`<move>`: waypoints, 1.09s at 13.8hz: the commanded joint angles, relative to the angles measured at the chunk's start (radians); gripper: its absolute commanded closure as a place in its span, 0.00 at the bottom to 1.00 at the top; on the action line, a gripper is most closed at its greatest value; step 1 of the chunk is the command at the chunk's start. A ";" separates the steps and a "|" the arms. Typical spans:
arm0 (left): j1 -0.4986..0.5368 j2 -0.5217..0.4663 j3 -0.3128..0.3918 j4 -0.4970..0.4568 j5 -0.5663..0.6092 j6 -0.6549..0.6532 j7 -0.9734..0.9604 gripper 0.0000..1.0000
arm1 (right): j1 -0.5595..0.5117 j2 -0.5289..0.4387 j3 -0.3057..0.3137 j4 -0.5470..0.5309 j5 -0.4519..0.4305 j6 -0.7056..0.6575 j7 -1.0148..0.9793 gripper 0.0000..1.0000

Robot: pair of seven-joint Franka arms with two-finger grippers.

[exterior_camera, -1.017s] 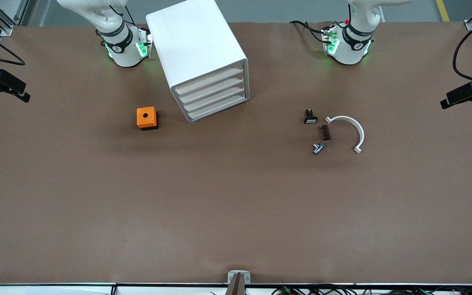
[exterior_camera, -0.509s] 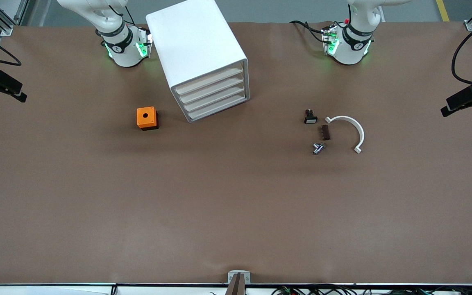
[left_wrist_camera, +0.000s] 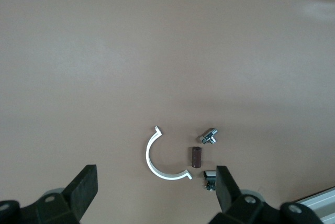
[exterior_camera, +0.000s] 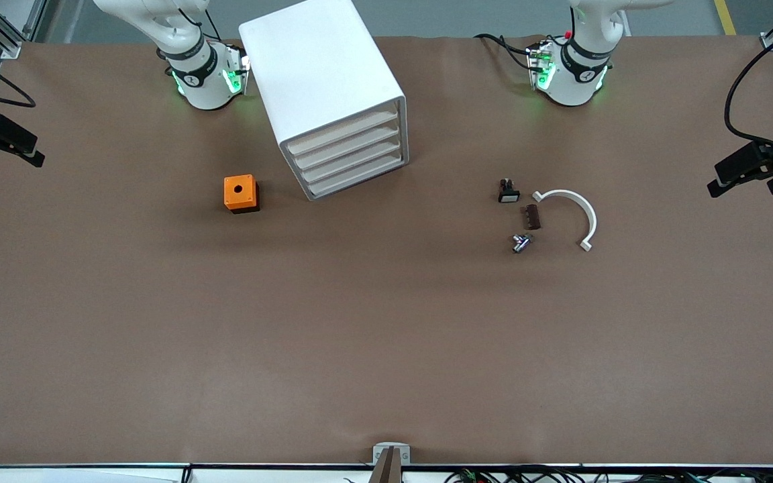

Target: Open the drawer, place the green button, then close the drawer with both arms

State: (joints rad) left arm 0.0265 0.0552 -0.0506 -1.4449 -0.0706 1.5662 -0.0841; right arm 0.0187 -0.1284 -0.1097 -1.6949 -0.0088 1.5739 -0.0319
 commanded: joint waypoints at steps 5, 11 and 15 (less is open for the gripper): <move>0.006 0.002 -0.022 0.011 0.029 0.006 0.007 0.01 | -0.014 -0.007 0.013 -0.002 -0.010 -0.014 -0.011 0.00; 0.004 0.002 -0.026 0.011 0.071 0.008 0.000 0.01 | -0.016 -0.007 0.013 -0.005 -0.007 -0.020 -0.013 0.00; 0.007 0.002 -0.026 0.011 0.066 0.008 0.000 0.01 | -0.002 -0.010 0.018 -0.003 0.000 -0.031 -0.011 0.00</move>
State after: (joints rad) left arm 0.0276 0.0553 -0.0660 -1.4449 -0.0237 1.5697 -0.0807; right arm 0.0194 -0.1283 -0.1009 -1.6958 -0.0086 1.5521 -0.0320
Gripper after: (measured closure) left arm 0.004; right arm 0.000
